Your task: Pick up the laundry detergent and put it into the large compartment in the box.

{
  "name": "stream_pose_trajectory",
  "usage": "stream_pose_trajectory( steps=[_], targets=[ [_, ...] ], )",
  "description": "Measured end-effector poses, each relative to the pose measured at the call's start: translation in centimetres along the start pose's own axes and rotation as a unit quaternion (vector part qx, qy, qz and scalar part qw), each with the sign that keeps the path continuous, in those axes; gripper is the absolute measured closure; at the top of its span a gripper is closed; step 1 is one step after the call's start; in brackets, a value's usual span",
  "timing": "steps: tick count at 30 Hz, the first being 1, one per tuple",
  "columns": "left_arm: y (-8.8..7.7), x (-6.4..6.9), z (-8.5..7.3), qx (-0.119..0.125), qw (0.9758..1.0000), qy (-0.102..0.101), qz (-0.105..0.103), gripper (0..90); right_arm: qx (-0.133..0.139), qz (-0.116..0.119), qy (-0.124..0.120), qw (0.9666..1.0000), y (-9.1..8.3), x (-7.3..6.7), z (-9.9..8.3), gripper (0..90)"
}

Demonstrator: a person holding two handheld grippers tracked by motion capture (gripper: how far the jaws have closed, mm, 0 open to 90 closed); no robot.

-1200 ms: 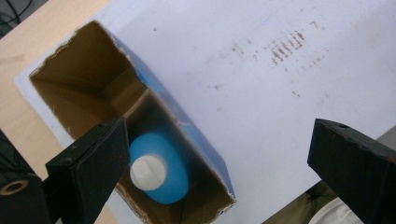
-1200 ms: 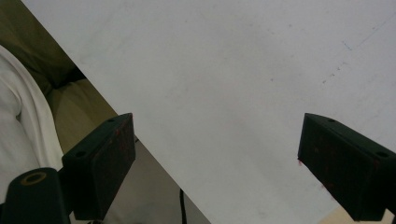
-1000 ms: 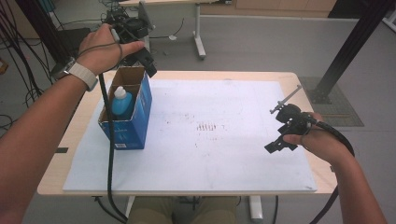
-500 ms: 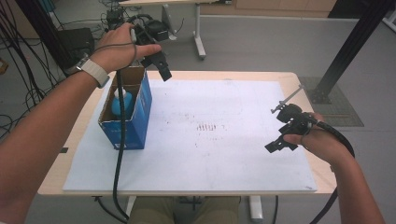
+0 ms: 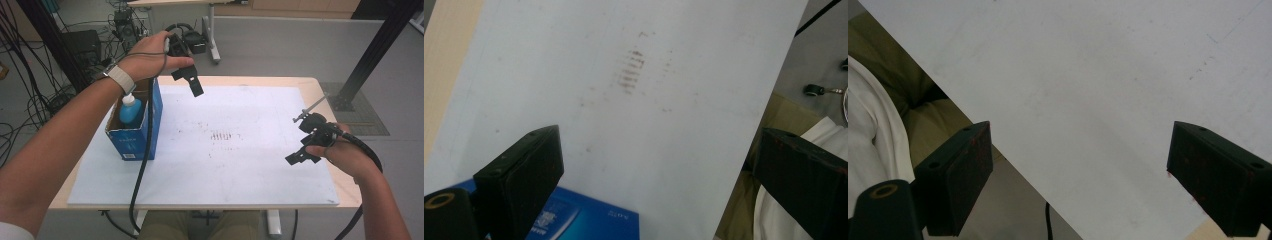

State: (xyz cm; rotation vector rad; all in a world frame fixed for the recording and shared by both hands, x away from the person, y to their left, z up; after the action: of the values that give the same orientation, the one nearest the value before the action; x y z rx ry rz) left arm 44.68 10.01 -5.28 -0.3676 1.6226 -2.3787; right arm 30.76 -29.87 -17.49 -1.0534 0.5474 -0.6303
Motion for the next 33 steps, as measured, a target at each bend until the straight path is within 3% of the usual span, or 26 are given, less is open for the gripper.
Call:
stream_pose_trajectory(
  steps=[11, 24, 33],
  targets=[
    [2.7, 0.0, 0.6, -0.002, 0.9993, 0.030, -0.023, 6.3, 0.004, 0.001, 0.010, 0.9999, 0.1, 0.2, -1.0, 11.2],
    [5.3, 0.7, 1.2, -0.005, 0.9972, 0.065, -0.036, 6.1, 0.001, 0.001, 0.012, 0.9999, 0.3, 0.2, -0.8, 11.2],
    [6.5, 1.0, 1.2, -0.008, 0.9963, 0.076, -0.039, 6.3, 0.001, 0.002, 0.013, 0.9999, 0.5, 0.2, -0.9, 11.2]
  ],
)
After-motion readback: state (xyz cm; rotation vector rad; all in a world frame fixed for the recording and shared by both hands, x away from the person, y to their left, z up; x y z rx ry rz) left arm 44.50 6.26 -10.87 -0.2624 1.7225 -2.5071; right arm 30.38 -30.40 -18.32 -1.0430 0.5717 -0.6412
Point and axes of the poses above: each handheld gripper's, and its own axes: y roughly forward along the jaws, z roughly out of its top, x roughly to its right, the point moved 3 cm from there along y, roughly forward along the jaws, and after that the axes turned 5 degrees about x, right-handed, at the moved point
